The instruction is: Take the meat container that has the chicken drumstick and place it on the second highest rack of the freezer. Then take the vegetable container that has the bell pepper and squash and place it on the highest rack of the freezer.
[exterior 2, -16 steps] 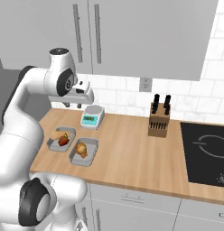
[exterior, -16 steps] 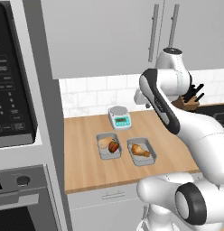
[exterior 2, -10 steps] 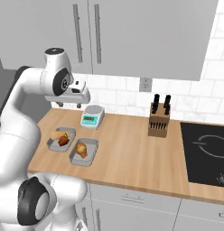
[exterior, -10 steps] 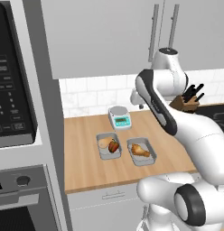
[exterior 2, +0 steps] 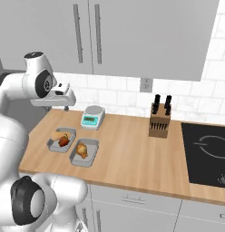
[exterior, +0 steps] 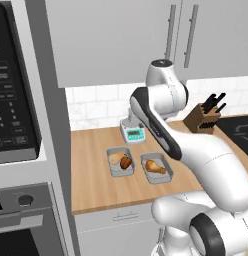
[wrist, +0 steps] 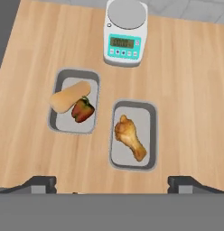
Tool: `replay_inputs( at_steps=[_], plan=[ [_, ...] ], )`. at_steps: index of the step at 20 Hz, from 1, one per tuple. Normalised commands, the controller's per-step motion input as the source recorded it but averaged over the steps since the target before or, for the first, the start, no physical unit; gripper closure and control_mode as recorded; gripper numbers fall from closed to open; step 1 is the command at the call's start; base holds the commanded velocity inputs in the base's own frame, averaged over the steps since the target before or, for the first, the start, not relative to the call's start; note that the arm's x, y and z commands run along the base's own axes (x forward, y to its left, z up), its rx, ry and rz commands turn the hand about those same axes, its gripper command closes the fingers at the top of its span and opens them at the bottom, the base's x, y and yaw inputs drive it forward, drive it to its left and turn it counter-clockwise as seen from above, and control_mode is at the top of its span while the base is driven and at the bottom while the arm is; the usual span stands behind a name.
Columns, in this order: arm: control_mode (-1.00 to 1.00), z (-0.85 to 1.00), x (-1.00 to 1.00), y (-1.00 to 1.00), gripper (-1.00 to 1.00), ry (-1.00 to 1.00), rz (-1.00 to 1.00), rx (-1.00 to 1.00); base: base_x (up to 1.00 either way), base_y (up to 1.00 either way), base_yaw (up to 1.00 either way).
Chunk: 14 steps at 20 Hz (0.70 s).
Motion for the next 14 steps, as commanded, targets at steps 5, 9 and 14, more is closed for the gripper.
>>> replay_inputs(
  at_steps=[5, 9, 14],
  plan=[
    [-1.00, -0.09, -0.07, -0.12, -1.00, 0.02, 0.00, 0.00, 0.00, 0.00, 0.00],
    [-1.00, -0.14, -0.32, -0.30, -1.00, 0.00, -0.07, 0.11, 0.00, 0.00, 0.00],
    [-1.00, -0.38, -0.45, -0.28, -1.00, 0.00, -0.30, 0.19, 0.00, 0.00, 0.00]
  ],
)
